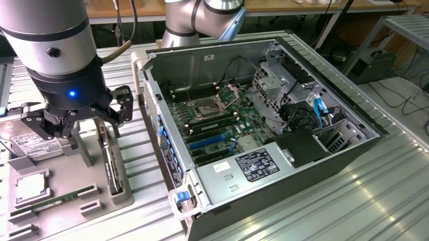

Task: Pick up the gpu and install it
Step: 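Pick up the gpu and move the gpu toward the slot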

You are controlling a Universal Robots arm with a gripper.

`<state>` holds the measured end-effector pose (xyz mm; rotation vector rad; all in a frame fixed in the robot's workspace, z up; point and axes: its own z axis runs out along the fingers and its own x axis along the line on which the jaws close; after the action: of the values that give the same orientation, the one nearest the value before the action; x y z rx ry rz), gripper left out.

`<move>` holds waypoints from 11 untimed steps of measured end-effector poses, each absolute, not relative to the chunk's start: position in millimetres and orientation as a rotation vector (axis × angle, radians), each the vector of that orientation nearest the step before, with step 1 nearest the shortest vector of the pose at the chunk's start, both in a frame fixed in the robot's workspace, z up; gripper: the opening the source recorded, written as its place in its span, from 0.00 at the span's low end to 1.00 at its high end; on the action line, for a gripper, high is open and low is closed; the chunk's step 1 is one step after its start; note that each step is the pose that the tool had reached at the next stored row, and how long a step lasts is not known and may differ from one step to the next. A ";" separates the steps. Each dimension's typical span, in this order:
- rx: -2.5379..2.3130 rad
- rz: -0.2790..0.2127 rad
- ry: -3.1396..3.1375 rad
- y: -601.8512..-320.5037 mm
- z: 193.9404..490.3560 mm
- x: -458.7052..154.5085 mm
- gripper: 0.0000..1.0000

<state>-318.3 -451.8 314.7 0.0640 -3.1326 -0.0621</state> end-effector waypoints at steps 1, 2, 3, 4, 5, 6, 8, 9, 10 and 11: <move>0.096 -0.062 -3.132 -450.2 310.5 -318.3 0.72; 0.108 -0.062 -3.131 -449.9 308.5 -318.2 0.72; 0.114 -0.062 -3.131 -449.6 305.5 -318.2 0.72; 0.114 -0.062 -3.131 -449.6 303.7 -318.2 0.72; 0.114 -0.062 -3.131 -449.5 301.9 -318.2 0.72; 0.114 -0.062 -3.131 -449.5 299.2 -318.2 0.72; 0.114 -0.062 -3.131 -449.5 295.1 -318.2 0.72; 0.114 -0.062 -3.131 -449.5 293.1 -318.2 0.72; 0.114 -0.062 -3.131 -449.5 291.0 -318.2 0.72; 0.114 -0.062 -3.131 -449.5 288.1 -318.2 0.72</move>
<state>-318.2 -449.5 288.1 0.1136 -3.1307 -0.0619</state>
